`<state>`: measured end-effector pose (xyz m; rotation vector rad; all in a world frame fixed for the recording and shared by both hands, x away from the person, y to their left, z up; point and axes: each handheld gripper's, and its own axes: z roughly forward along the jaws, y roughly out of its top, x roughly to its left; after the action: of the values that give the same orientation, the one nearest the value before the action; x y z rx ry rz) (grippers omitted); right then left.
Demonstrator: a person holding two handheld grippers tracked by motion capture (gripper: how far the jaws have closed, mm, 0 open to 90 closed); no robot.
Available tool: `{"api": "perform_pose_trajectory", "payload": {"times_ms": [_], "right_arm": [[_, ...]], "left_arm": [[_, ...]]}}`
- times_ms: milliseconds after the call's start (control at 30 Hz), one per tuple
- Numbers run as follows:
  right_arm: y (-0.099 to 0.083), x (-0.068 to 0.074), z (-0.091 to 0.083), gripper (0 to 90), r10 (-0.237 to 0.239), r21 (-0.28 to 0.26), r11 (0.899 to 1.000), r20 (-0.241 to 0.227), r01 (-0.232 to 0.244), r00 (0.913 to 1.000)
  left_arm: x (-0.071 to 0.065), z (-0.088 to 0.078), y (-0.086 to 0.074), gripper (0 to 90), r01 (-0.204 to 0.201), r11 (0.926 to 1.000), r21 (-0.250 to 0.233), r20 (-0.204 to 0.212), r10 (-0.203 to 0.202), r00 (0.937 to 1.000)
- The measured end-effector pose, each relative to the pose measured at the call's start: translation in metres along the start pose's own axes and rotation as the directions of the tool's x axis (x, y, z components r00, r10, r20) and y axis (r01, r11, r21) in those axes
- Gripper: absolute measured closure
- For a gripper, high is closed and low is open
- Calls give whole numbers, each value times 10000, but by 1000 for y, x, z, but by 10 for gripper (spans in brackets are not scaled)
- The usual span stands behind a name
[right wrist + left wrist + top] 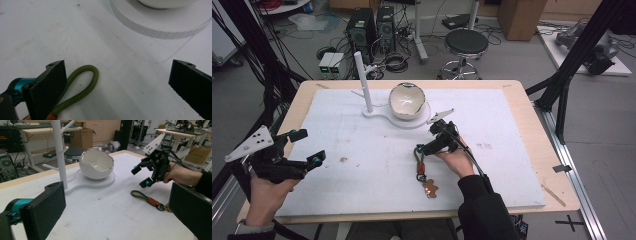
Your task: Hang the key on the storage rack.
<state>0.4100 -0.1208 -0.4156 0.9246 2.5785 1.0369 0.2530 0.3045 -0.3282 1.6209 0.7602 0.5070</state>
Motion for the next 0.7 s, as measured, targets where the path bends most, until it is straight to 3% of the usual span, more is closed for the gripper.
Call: {"api": "perform_pose_trajectory", "payload": {"times_ms": [367,467,567,600,700], "right_arm": [[-4,-2,21,10,-94,803,9967,156,81,9998],[-4,-1,23,55,-251,839,9962,55,246,9997],[-5,2,25,93,-462,973,9943,249,435,9986],[-4,3,24,200,-472,927,9946,28,467,9989],[-3,7,20,397,-610,882,9941,-173,623,9980]], "left_arm": [[-1,3,-2,17,44,9999,92,75,-45,10000],[-3,6,-3,18,9,9998,202,141,-12,9999],[-4,7,-3,17,20,9996,267,156,-24,9999],[-4,7,-3,17,7,9997,260,146,-11,9999],[-4,7,-4,17,32,9997,222,184,-37,9998]]}}
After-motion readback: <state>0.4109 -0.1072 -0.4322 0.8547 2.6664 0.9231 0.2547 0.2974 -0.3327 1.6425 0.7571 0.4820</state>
